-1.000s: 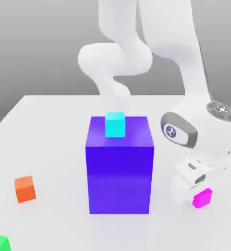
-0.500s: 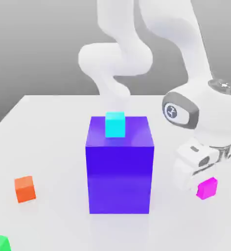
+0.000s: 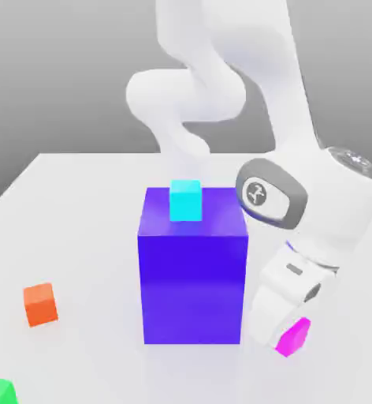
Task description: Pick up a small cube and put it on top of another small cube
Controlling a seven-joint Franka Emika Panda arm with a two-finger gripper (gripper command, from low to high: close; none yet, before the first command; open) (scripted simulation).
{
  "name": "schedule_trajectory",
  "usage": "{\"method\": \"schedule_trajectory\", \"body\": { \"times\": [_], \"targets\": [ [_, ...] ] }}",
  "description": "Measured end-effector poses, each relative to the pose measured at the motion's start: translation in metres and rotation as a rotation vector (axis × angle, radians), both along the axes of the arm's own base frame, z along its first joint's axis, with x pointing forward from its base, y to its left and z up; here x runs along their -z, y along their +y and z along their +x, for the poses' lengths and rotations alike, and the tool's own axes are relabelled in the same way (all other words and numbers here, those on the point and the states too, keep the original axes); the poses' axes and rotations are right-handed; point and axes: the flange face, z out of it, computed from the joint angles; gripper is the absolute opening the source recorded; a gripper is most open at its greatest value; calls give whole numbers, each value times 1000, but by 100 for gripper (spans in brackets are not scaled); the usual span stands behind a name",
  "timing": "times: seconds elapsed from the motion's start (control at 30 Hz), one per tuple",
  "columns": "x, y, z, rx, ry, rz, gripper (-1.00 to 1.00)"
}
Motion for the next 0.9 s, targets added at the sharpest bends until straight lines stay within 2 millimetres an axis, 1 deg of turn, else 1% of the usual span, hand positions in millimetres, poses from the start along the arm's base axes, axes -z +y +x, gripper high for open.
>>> {"method": "schedule_trajectory", "body": {
  "times": [0.17,0.37,0.63,0.9],
  "targets": [
    [-14,-27,22,-125,4,-75,-100],
    [-45,-58,47,-267,6,-152,-100],
    [-102,-97,74,-446,8,-230,-100],
    [-167,-139,92,-609,10,-279,-100]
  ]
}}
